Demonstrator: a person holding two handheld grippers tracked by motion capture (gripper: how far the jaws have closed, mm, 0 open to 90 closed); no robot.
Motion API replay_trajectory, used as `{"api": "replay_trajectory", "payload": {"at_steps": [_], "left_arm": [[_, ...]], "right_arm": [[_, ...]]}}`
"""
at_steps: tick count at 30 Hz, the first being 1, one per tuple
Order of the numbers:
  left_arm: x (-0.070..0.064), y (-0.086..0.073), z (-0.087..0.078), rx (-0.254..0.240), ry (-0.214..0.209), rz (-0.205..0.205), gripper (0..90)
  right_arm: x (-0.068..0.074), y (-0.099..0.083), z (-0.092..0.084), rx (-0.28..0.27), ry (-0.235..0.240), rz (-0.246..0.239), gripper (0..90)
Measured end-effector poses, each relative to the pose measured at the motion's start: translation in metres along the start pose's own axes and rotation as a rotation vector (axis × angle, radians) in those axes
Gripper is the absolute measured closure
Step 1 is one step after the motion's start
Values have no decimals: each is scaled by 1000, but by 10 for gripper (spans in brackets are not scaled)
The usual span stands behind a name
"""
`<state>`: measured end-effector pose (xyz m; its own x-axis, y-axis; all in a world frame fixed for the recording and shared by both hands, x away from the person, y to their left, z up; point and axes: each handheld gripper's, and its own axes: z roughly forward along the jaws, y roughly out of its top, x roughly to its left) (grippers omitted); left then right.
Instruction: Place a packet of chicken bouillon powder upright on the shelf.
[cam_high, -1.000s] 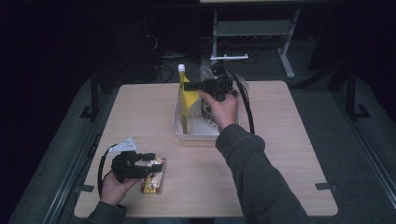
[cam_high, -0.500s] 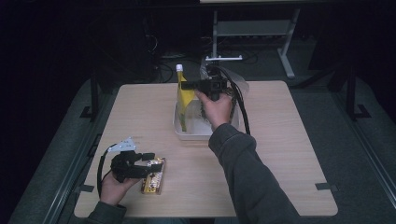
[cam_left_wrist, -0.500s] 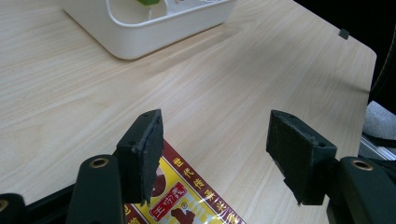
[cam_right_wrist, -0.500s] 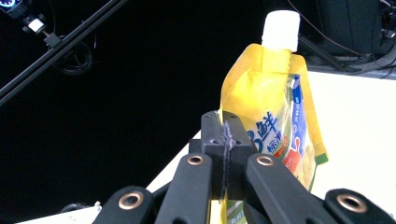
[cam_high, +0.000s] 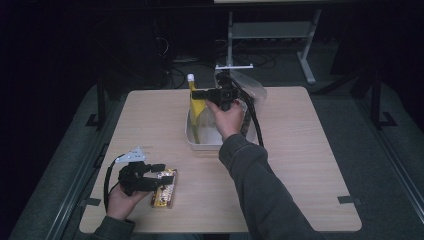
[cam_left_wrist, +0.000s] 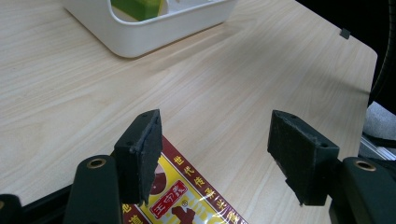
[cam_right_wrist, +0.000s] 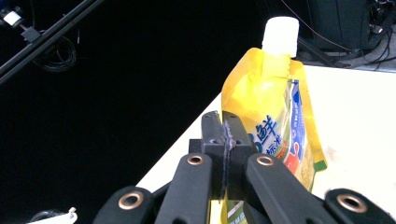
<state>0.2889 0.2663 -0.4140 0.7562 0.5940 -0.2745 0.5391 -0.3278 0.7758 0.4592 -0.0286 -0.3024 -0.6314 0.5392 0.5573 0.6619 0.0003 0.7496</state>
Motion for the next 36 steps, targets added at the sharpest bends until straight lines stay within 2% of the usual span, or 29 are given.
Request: {"api": "replay_trajectory", "payload": {"at_steps": [10, 14, 15, 21, 28, 36], "left_arm": [[0, 0, -1, 2, 4, 0, 345], [-1, 0, 1, 7, 7, 2, 343], [-1, 0, 2, 11, 10, 4, 341], [0, -1, 2, 16, 25, -4, 318], [0, -1, 3, 23, 51, -10, 272], [0, -2, 5, 34, 63, -13, 257]], "right_arm": [[-2, -7, 16, 20, -12, 4, 890], [-5, -9, 20, 29, -10, 21, 854], [-5, -9, 20, 36, -19, 13, 841], [-6, -8, 18, 48, -15, 27, 774], [0, -9, 10, 84, -34, -9, 706], [1, -11, -1, 99, -27, -15, 685]]}}
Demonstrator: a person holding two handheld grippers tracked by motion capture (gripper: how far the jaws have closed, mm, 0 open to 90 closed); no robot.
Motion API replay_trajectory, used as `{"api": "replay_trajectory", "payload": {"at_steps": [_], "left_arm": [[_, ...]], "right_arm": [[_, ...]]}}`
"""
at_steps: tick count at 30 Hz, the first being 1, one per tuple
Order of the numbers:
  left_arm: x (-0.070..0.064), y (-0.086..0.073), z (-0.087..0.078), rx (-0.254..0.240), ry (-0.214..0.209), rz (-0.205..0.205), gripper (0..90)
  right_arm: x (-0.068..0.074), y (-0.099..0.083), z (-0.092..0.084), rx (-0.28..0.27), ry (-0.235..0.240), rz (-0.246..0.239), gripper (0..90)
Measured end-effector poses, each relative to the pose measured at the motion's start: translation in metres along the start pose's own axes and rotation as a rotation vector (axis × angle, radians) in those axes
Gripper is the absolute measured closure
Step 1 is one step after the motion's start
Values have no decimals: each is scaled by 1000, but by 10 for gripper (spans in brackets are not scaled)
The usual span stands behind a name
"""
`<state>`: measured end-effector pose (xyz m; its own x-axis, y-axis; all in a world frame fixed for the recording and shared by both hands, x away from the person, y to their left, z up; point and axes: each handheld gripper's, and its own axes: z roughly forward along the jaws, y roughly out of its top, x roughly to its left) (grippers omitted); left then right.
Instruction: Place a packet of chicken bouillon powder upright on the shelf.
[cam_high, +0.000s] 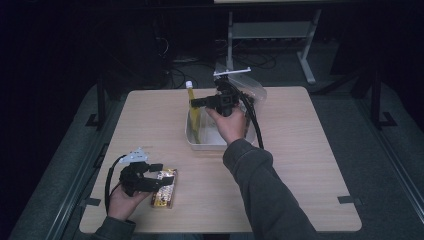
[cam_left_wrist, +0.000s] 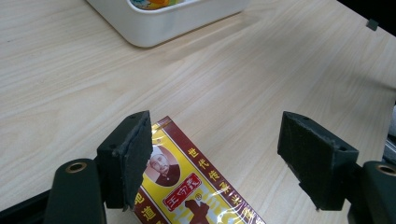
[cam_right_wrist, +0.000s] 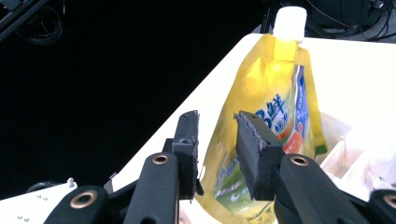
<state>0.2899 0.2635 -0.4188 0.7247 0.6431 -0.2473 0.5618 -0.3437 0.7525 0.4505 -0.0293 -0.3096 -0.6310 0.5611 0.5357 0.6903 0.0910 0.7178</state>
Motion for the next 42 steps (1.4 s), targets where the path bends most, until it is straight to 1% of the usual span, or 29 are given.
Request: {"api": "replay_trajectory", "payload": {"at_steps": [5, 8, 10, 22, 27, 30, 33, 36, 39, 40, 41, 42], "left_arm": [[1, -1, 1, 3, 2, -2, 254], [1, -1, 1, 6, 4, -1, 250], [1, -1, 1, 5, 5, -1, 248], [2, -1, 3, 9, 4, -3, 240], [3, -1, 2, 6, 3, -10, 236], [3, -1, 2, 5, 4, -10, 234], [1, 0, 2, 8, 9, -7, 233], [1, 0, 2, 8, 10, -8, 232], [1, -1, 3, 13, 14, -9, 232], [1, -1, 3, 13, 14, -9, 231], [0, -1, 4, 16, 17, -9, 231], [0, -1, 4, 16, 17, -9, 231]], "right_arm": [[-1, -2, -4, -2, 17, 20, 674], [0, -3, -5, -2, 18, 13, 672], [1, -4, -7, 1, 31, 19, 661], [1, -13, -12, 24, 60, 28, 642], [1, -15, -16, 30, 59, 21, 628], [2, -15, -18, 27, 69, 21, 626], [2, -17, -24, 20, 82, 21, 618], [1, -19, -28, 19, 78, 20, 616], [0, -23, -36, 15, 81, 22, 612], [0, -23, -36, 15, 81, 22, 612], [0, -25, -41, 14, 82, 19, 609], [0, -25, -41, 14, 82, 19, 609]]}}
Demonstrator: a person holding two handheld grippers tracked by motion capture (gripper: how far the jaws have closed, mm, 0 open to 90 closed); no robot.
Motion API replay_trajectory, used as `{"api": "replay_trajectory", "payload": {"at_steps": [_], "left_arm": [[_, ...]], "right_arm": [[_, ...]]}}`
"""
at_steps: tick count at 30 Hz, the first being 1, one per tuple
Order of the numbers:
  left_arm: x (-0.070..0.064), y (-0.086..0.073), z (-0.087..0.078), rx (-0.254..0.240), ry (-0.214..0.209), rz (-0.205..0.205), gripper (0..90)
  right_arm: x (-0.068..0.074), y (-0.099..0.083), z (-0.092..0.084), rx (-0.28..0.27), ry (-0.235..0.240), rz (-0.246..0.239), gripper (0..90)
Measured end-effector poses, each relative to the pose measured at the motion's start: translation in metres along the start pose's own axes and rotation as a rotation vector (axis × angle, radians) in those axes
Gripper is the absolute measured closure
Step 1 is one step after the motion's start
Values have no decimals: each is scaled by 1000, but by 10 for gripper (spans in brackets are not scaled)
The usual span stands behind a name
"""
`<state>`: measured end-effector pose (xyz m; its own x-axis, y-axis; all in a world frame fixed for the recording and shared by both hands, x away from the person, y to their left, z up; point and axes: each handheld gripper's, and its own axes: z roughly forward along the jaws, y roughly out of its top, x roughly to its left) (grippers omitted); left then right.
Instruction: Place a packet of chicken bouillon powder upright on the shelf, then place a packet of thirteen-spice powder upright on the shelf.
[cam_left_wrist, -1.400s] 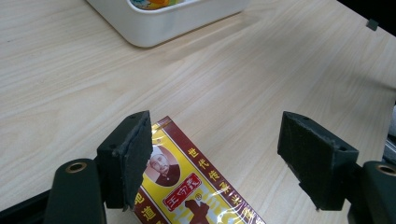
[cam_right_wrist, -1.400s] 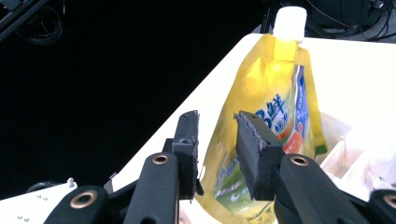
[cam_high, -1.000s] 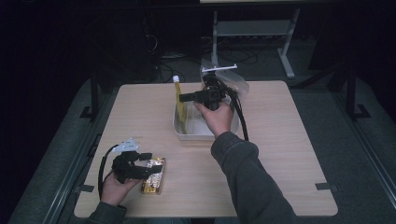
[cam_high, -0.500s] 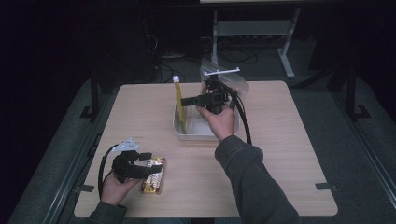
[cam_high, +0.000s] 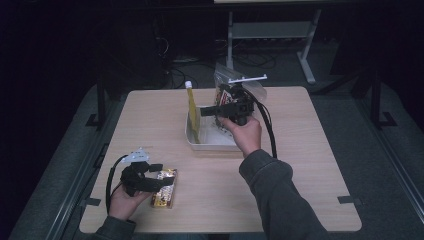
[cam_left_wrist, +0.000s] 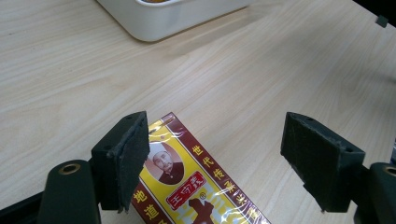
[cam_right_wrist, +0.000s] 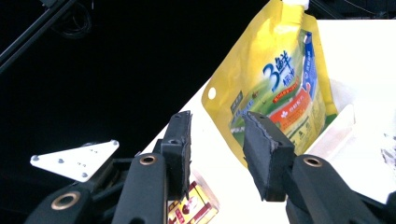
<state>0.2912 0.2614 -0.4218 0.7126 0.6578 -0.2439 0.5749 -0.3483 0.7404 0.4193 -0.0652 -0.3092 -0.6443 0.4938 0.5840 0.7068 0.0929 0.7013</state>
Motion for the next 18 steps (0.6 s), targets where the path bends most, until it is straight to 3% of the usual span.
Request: {"api": "replay_trajectory", "payload": {"at_steps": [8, 18], "left_arm": [[-3, -1, 0, 7, 13, 8, 227], [-5, -3, 4, 33, 29, 12, 221]], "right_arm": [[-2, -13, -17, 14, -14, -7, 587], [-4, -36, -29, 79, -36, -28, 548]]}}
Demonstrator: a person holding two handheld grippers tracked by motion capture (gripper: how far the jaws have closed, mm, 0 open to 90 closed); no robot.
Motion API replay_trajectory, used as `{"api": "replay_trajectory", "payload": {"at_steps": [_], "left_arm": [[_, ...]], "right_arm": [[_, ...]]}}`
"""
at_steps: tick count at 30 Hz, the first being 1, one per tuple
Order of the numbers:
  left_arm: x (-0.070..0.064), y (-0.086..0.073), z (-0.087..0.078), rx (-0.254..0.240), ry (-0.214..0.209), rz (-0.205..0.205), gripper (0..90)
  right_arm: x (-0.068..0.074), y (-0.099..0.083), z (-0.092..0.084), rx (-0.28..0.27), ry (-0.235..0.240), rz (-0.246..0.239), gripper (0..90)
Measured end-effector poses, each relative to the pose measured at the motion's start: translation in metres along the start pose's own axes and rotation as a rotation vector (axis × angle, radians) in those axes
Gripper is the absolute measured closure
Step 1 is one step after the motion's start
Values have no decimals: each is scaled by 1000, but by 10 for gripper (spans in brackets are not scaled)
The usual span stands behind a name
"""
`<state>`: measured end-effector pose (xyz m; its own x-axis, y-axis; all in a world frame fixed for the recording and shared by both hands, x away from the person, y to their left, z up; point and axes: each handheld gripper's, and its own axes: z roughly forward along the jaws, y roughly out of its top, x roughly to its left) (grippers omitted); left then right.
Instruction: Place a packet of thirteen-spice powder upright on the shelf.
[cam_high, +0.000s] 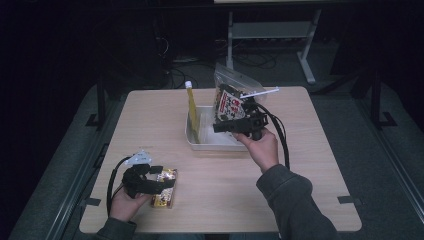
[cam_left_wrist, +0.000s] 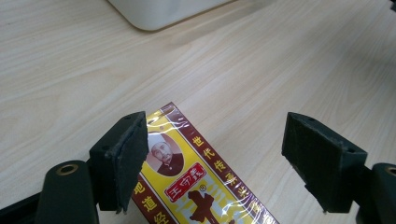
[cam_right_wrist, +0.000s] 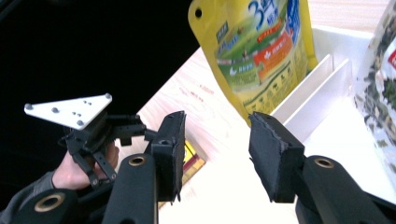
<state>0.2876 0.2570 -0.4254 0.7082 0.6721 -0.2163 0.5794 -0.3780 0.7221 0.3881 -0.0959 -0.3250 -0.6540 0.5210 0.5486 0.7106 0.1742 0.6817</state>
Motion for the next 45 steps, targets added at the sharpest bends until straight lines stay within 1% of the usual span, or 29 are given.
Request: {"api": "replay_trajectory", "payload": {"at_steps": [3, 5, 6, 7, 8, 9, 11, 12, 14, 15, 19, 21, 24, 26, 27, 30, 31, 35, 39, 41, 42, 43, 44, 45], "left_arm": [[-1, 0, 1, 6, 2, 2, 214], [-3, -2, 0, 13, 17, 1, 210], [-3, -2, 0, 13, 17, 1, 208], [-5, -4, -1, 24, 40, 3, 204], [-5, -4, -1, 24, 40, 3, 202], [-5, -5, -1, 28, 50, 8, 202], [-8, -8, -2, 38, 76, 1, 198], [-9, -10, -2, 46, 89, -2, 187], [-11, -14, -3, 60, 107, -5, 187], [-13, -17, -4, 66, 127, -9, 186], [-18, -19, -5, 70, 173, -15, 175], [-19, -20, -1, 86, 171, -21, 169], [-20, -21, 6, 120, 180, -44, 166], [-20, -21, 7, 123, 186, -48, 166], [-20, -21, 8, 129, 193, -46, 166], [-20, -21, 12, 141, 215, -55, 164], [-19, -21, 14, 149, 222, -66, 151], [-21, -20, 17, 158, 244, -62, 145], [-22, -19, 20, 173, 261, -54, 149], [-22, -20, 23, 191, 253, -54, 163], [-22, -20, 23, 191, 253, -54, 185], [-23, -20, 26, 213, 245, -52, 211], [-23, -20, 26, 213, 245, -52, 232], [-24, -20, 27, 217, 243, -40, 232]], "right_arm": [[0, -4, 0, 7, -1, 1, 539], [-1, -10, 1, 20, 3, 0, 523], [-1, -10, 1, 20, 3, 0, 523], [-1, -14, 2, 33, 2, -1, 519], [-2, -16, 3, 41, 3, 0, 515], [-2, -19, 4, 48, 4, -3, 514], [-2, -21, 5, 54, 4, -4, 512], [-3, -26, 7, 66, 9, -3, 512], [-4, -27, 8, 70, 12, -2, 512], [-5, -30, 10, 82, 12, -5, 511], [-6, -33, 13, 93, 13, -5, 508], [-4, -34, 14, 97, 14, -6, 508], [-1, -35, 15, 102, 10, -18, 508], [0, -35, 15, 102, 7, -22, 509], [2, -36, 15, 103, 2, -32, 509], [3, -36, 15, 104, 3, -33, 508], [3, -37, 16, 106, 3, -31, 507], [4, -39, 18, 125, -9, -42, 499], [3, -41, 21, 137, -13, -39, 492], [3, -41, 22, 140, -12, -39, 481], [3, -41, 22, 140, -12, -39, 481], [2, -42, 24, 147, -12, -37, 472], [3, -42, 24, 152, -16, -39, 468], [3, -42, 24, 152, -16, -39, 468]]}}
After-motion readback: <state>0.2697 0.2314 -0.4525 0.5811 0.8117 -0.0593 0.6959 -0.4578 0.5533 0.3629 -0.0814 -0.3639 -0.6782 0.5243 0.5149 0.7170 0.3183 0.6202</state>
